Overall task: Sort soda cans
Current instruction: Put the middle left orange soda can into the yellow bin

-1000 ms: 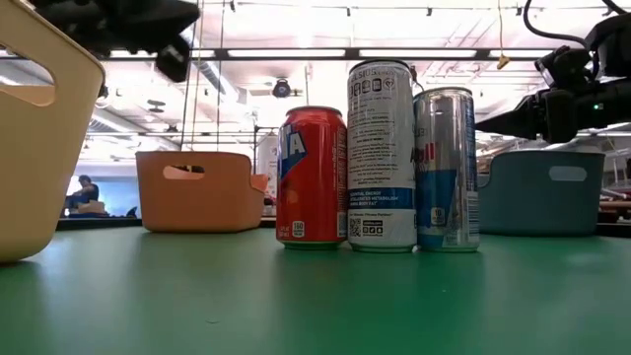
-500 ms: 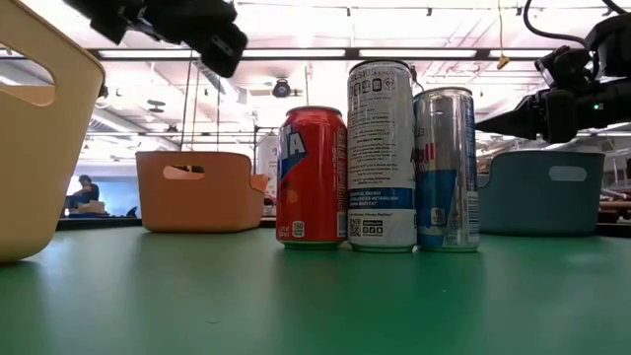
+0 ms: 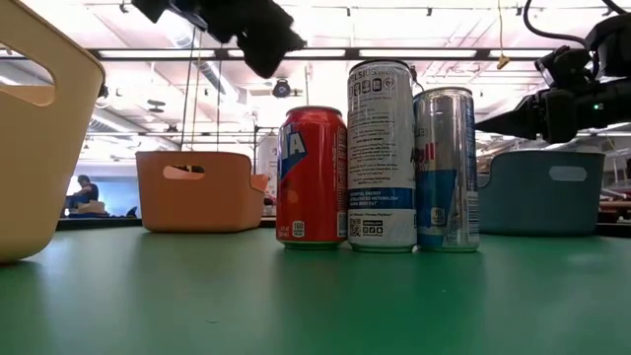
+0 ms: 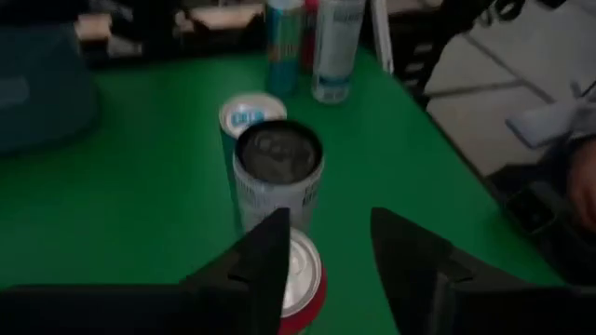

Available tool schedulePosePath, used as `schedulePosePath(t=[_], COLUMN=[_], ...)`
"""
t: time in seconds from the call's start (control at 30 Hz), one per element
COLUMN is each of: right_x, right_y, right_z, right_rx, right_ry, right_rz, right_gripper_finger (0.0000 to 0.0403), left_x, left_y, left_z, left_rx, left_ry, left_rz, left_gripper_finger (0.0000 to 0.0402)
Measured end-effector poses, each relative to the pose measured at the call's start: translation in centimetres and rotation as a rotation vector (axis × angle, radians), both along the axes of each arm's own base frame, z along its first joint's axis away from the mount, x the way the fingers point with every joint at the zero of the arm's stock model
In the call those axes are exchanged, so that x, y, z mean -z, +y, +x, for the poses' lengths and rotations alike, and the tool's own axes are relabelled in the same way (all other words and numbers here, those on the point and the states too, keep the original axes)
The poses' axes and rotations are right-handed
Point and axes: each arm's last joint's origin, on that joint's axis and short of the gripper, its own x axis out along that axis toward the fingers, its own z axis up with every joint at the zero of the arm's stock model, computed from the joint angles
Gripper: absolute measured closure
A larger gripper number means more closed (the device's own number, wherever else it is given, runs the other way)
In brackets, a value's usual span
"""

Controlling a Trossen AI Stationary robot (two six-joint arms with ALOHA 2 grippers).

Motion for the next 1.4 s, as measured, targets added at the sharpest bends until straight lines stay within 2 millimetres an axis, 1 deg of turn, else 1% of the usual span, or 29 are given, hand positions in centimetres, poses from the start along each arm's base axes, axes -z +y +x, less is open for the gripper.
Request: schedulePosePath(t=[0.33,0.47,0.57,0.77,1.1,1.27,1.4], right_x=[0.0,0.0,0.0,0.0,0.0,0.0,0.0], right_y=[0.0,0.0,0.0,0.0,0.0,0.0,0.0], right_z=[0.0,0.0,0.0,0.0,0.0,0.0,0.0], right_rx=[0.000,0.000,0.000,0.000,0.000,0.000,0.000], right_ry=[0.000,0.000,-0.001,-0.001,-0.003,-0.004,-0.004], right_rz=[0.000,0.000,0.000,0.000,-0.001,-0.002,-0.002], right_gripper_finger=[0.0396,0.0396,0.0396,0.0396,0.0396,0.0396,0.0396], left_x=[1.8,2.3,2.6,3.0,2.9,2.3,1.2], left_y=[0.0,0.1,0.1,0.0,0.0,0.0,-0.2], left_z=[3.4,4.4,5.0,5.7,5.5,5.3,5.7], left_rx=[-0.058,-0.116,-0.128,-0.108,-0.094,-0.089,-0.087], left_ry=[0.218,0.299,0.328,0.381,0.399,0.438,0.423], left_rz=[0.055,0.109,0.123,0.104,0.094,0.105,0.111], left_gripper_finger=[0.0125,0.0094,0.0078,0.0066,0.0066,0.0066,0.0066])
